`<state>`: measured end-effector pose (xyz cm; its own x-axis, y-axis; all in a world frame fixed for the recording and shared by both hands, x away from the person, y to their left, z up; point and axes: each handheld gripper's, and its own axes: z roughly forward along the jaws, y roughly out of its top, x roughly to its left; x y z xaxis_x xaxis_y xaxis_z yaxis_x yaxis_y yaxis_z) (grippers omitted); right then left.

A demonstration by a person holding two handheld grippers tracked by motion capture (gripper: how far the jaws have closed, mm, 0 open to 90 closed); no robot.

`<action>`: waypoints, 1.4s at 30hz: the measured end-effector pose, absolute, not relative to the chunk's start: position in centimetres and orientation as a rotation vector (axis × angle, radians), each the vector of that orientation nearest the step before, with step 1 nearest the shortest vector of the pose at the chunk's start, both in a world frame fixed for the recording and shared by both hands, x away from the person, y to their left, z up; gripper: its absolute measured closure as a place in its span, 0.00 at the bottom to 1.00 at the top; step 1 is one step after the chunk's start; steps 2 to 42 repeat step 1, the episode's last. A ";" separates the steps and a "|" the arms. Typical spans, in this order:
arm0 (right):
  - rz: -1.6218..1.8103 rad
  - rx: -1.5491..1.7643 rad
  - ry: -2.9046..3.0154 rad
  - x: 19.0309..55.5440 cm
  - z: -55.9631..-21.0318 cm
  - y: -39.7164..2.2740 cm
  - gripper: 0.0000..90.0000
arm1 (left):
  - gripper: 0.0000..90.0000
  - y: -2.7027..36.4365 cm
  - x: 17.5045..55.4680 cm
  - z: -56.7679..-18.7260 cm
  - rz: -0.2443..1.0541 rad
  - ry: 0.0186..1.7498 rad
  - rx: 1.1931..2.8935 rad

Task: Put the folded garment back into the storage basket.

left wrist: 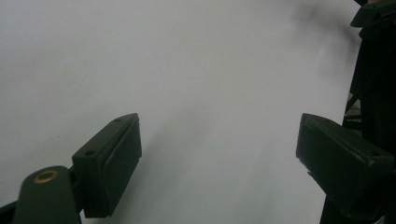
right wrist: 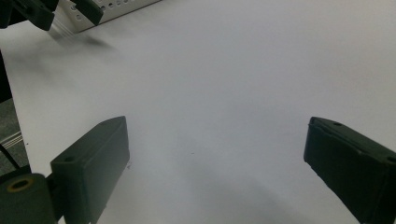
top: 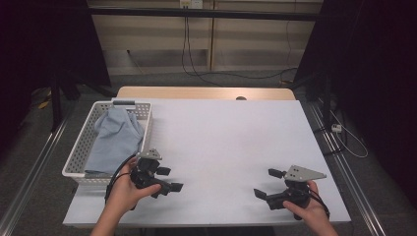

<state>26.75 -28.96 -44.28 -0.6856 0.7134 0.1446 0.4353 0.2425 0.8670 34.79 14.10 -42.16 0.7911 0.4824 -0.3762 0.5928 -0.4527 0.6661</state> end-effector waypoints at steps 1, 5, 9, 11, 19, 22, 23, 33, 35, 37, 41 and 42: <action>1.418 1.068 2.239 26.8 -44.3 -29.0 0.07 | 0.16 14.1 34.8 -42.2 -0.170 0.787 2.136; 1.418 1.068 2.239 26.8 -44.3 -29.0 0.07 | 0.16 14.1 34.8 -42.2 -0.170 0.787 2.136; 1.418 1.068 2.239 26.8 -44.3 -29.0 0.07 | 0.16 14.1 34.8 -42.2 -0.170 0.787 2.136; 1.418 1.068 2.239 26.8 -44.3 -29.0 0.07 | 0.16 14.1 34.8 -42.2 -0.170 0.787 2.136; 1.418 1.068 2.239 26.8 -44.3 -29.0 0.07 | 0.16 14.1 34.8 -42.2 -0.170 0.787 2.136; 1.418 1.068 2.239 26.8 -44.3 -29.0 0.07 | 0.16 14.1 34.8 -42.2 -0.170 0.787 2.136; 1.418 1.068 2.239 26.8 -44.3 -29.0 0.07 | 0.16 14.1 34.8 -42.2 -0.170 0.787 2.136; 1.418 1.068 2.239 26.8 -44.3 -29.0 0.07 | 0.16 14.1 34.8 -42.2 -0.170 0.787 2.136; 1.418 1.068 2.239 26.8 -44.3 -29.0 0.07 | 0.16 14.1 34.8 -42.2 -0.170 0.787 2.136; 1.418 1.068 2.239 26.8 -44.3 -29.0 0.07 | 0.16 14.1 34.8 -42.2 -0.170 0.787 2.136; 1.418 1.068 2.239 26.8 -44.3 -29.0 0.07 | 0.16 14.1 34.8 -42.2 -0.170 0.787 2.136; 1.418 1.068 2.239 26.8 -44.3 -29.0 0.07 | 0.16 14.1 34.8 -42.2 -0.170 0.787 2.136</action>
